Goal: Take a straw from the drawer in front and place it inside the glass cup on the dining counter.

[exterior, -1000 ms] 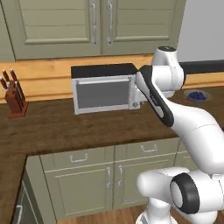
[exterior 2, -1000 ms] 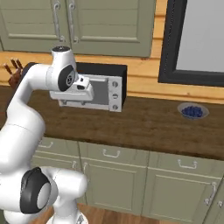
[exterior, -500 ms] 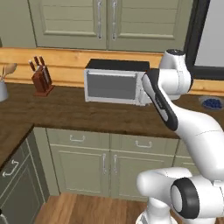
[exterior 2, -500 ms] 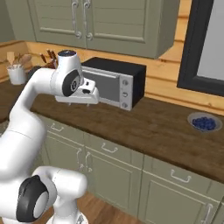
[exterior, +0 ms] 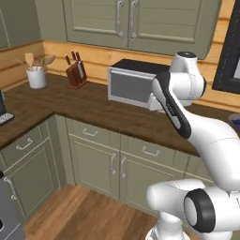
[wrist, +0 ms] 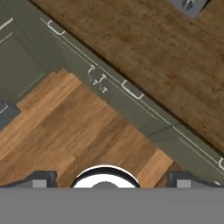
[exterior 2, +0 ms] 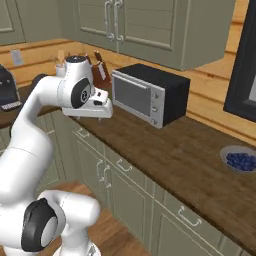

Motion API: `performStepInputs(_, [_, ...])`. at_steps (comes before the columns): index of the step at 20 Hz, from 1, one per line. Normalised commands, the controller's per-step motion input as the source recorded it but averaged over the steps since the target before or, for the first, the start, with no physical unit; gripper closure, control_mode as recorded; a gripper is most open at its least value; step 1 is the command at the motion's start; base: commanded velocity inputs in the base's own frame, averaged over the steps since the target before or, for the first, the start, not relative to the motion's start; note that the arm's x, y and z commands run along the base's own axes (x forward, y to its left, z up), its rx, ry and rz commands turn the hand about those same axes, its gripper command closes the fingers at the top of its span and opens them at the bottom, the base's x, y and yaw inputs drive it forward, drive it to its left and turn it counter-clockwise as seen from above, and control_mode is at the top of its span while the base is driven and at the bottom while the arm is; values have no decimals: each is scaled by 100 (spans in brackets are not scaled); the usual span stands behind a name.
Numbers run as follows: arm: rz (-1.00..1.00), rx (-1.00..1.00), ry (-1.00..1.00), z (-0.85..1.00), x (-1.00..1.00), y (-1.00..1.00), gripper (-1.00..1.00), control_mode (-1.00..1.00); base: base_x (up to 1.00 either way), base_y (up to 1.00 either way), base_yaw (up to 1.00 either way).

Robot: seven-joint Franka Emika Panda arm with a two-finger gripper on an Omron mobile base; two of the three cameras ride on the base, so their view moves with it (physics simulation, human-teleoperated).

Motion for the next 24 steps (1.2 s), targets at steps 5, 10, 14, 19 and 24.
performStepInputs(5, [0, 0, 0, 0, 0, 0, -100, 100, -1, -94, 43])
performStepInputs(10, [0, 0, 0, 0, 0, 0, -100, 100, -1, -77, 35])
performStepInputs(14, [0, 0, 0, 0, 0, 0, -100, 100, 0, -62, 33])
performStepInputs(19, [6, 1, 0, -4, 0, -11, -100, -100, 0, -54, 24])
performStepInputs(24, [21, -2, -2, -3, -11, 17, -100, -100, 0, 0, 0])
